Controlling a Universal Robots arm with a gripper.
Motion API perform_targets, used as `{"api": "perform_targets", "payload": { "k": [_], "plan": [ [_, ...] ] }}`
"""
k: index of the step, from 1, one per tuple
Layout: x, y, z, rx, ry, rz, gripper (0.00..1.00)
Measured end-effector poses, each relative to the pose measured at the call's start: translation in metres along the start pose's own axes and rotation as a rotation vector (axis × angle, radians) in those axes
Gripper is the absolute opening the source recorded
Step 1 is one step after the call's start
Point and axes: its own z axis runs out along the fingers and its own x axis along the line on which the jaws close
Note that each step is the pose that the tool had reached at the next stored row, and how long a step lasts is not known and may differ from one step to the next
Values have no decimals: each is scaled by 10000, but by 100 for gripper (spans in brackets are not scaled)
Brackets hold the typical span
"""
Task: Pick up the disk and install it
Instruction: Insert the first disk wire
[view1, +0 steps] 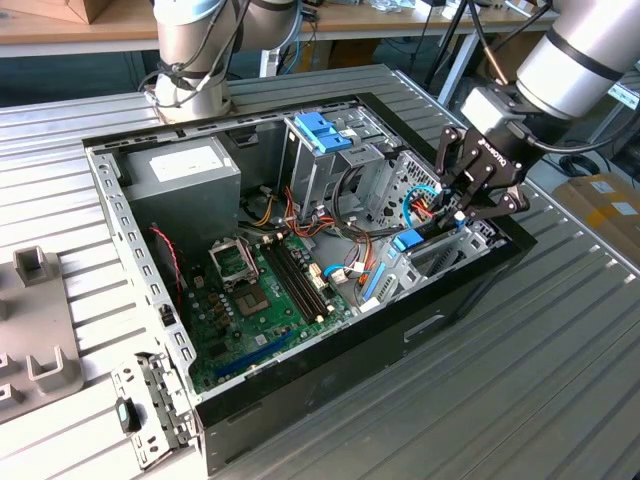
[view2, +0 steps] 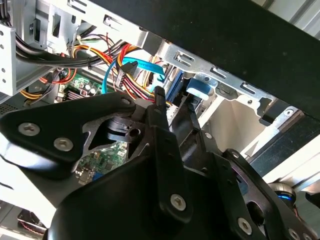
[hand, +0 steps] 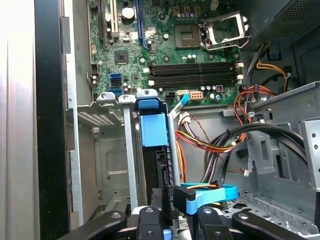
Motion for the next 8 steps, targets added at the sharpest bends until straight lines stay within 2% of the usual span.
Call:
{"api": "perform_targets", "payload": {
  "k": [3,8],
  "plan": [
    [-3,8,-55,0,-1,0,33],
    [-4,14,-59,0,1,-1,33]
  ]
}}
